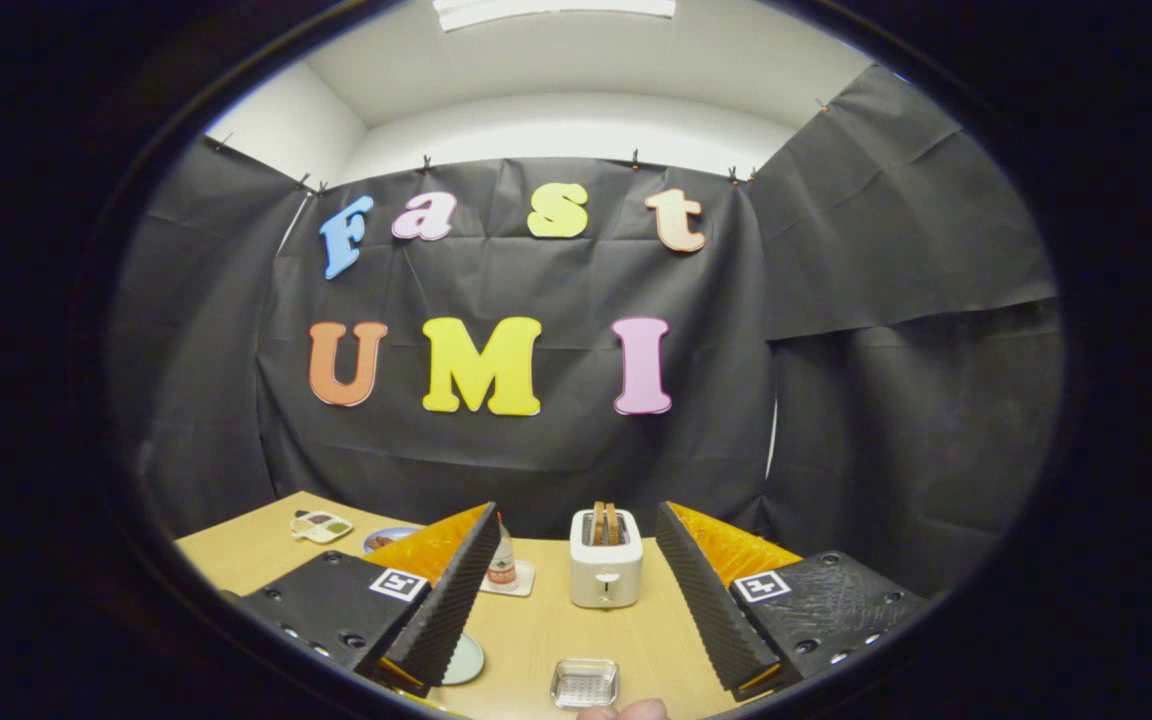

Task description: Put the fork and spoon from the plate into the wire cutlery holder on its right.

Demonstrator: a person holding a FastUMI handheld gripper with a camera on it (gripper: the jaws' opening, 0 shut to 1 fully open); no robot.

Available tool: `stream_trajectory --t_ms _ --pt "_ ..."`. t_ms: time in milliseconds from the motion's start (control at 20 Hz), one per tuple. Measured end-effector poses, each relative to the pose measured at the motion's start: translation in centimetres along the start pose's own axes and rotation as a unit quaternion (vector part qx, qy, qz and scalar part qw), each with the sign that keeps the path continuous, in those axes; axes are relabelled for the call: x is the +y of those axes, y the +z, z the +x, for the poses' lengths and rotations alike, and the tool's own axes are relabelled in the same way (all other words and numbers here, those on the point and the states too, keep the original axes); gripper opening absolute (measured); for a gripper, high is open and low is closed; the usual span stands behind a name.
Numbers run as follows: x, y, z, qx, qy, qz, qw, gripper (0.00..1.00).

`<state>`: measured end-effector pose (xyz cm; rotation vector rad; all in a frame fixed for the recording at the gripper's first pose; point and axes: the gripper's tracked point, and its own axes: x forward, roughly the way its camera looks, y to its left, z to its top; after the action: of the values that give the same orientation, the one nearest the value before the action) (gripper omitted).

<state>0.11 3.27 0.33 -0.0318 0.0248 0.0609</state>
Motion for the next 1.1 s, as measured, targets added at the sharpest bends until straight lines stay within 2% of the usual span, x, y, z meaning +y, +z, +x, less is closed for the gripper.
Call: stream_trajectory --t_ms 300,650,900,1100 --pt "2.6 -1.3 0.3 0.022 0.020 -0.017 0.999 0.95" --pt "7.6 -5.9 0.8 0.077 0.063 -0.030 0.995 0.95" --pt "12.0 -12.0 1.0 0.150 0.096 -0.048 0.983 0.95" --pt "15.4 -18.5 0.7 0.240 0.113 -0.048 0.963 0.96"
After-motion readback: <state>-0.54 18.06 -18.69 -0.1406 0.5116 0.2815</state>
